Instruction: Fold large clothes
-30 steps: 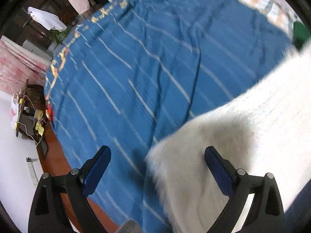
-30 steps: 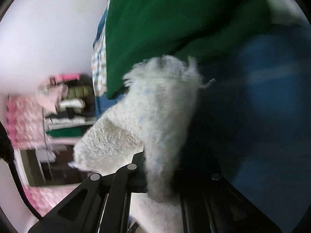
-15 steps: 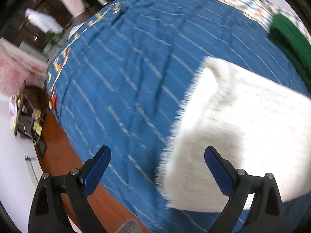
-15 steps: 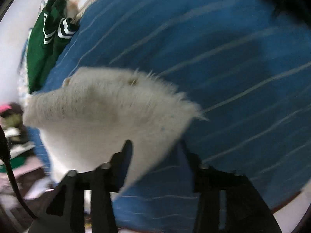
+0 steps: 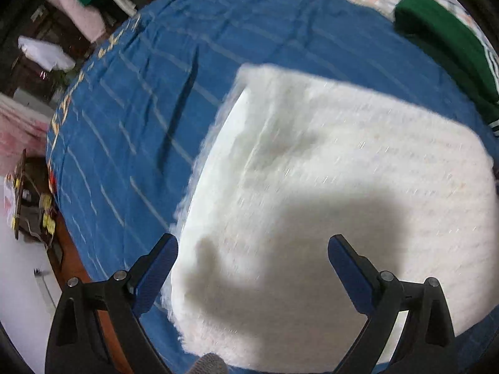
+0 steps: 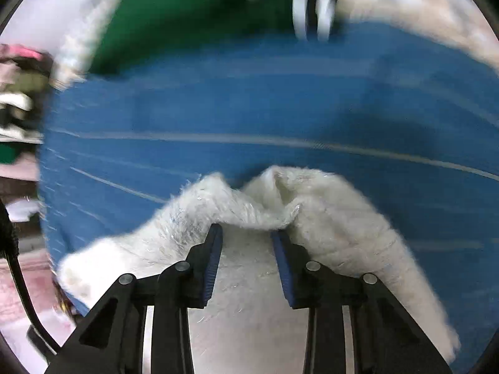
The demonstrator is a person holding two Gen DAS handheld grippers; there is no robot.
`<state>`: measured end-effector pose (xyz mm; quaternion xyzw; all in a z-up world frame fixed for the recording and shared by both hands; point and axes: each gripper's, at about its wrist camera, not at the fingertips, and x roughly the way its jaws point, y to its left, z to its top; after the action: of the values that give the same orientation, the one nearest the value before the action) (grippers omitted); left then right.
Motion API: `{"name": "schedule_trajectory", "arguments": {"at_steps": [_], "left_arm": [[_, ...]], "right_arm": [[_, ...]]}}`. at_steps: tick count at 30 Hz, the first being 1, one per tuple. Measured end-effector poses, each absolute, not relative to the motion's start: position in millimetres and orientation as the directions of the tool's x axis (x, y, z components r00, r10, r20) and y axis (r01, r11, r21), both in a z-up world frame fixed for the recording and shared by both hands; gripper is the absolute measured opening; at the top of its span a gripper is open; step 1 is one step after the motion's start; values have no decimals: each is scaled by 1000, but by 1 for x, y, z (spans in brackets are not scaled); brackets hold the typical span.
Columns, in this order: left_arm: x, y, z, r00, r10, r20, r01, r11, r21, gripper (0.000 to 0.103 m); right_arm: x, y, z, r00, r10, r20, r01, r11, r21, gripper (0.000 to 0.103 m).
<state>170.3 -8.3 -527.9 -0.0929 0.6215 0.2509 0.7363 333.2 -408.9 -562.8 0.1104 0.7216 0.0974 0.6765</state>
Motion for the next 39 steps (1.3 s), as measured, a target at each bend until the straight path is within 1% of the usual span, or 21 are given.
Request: {"name": "schedule_trajectory", "arguments": {"at_steps": [2,4,6,8,10,12,13,15,17,20,22,25,26,28,31,32,33,34,36,37,39], "left_arm": [[157,-3,-526,92,233,-968,-520,840,152,99],[134,2,-522,76,212,-974,-563,815,134,99],[115,4,-520,59,189,-980,-606,787,115,99],[92,4,-519,41,155,-987,-655,750,91,99],[69,3,-519,41,98,-994,-710,703,40,98],[54,1,-520,61,51,-997,-739,674,-11,98],[49,-2,-521,61,47,-997,-748,664,-15,98],[47,-8,-520,65,57,-996,-753,658,-11,98],[57,-15,-514,81,95,-992,-747,665,2,98],[79,-23,-505,117,99,-988,-737,676,-19,98],[90,-27,-496,150,110,-983,-730,683,-35,98],[116,-38,-489,165,191,-968,-677,736,30,98],[127,-41,-491,169,208,-963,-655,754,48,98],[156,-50,-500,171,221,-960,-602,795,75,98],[197,-65,-516,178,248,-952,-513,849,126,98],[212,-69,-523,169,261,-950,-479,864,152,98],[224,-72,-525,167,263,-950,-453,876,162,98],[232,-76,-521,184,258,-949,-437,886,156,98],[245,-86,-511,215,242,-946,-421,897,134,98],[249,-92,-507,233,227,-946,-411,904,116,98],[264,-107,-504,254,194,-948,-389,917,84,98]], "right_arm": [[341,-393,-543,-71,224,-972,-53,972,228,35],[335,-388,-510,-8,194,-981,-120,974,194,37],[322,-375,-476,39,236,-971,-194,955,224,37],[298,-368,-463,-10,317,-948,-238,920,310,37],[278,-351,-477,-111,329,-938,-259,902,347,37],[278,-334,-507,-151,293,-944,-264,908,324,36],[274,-326,-534,-191,251,-949,-273,915,297,36],[275,-326,-567,-196,252,-948,-241,924,295,37],[274,-321,-567,-200,229,-953,-262,925,277,37],[277,-325,-555,-239,231,-943,-252,923,290,37],[275,-333,-533,-220,240,-946,-260,920,294,37],[264,-348,-508,-181,285,-941,-244,914,324,37],[271,-342,-509,-177,288,-941,-234,916,325,37],[277,-336,-525,-180,270,-946,-227,924,307,37],[299,-308,-579,-214,208,-954,-227,940,256,36],[301,-304,-587,-202,213,-956,-209,944,255,36],[305,-302,-587,-201,210,-957,-189,950,248,36],[309,-298,-584,-227,181,-957,-190,955,226,36],[311,-298,-575,-248,178,-952,-198,953,230,36],[312,-306,-562,-249,210,-946,-181,949,258,36],[316,-323,-536,-185,277,-943,-146,941,305,36]]}}
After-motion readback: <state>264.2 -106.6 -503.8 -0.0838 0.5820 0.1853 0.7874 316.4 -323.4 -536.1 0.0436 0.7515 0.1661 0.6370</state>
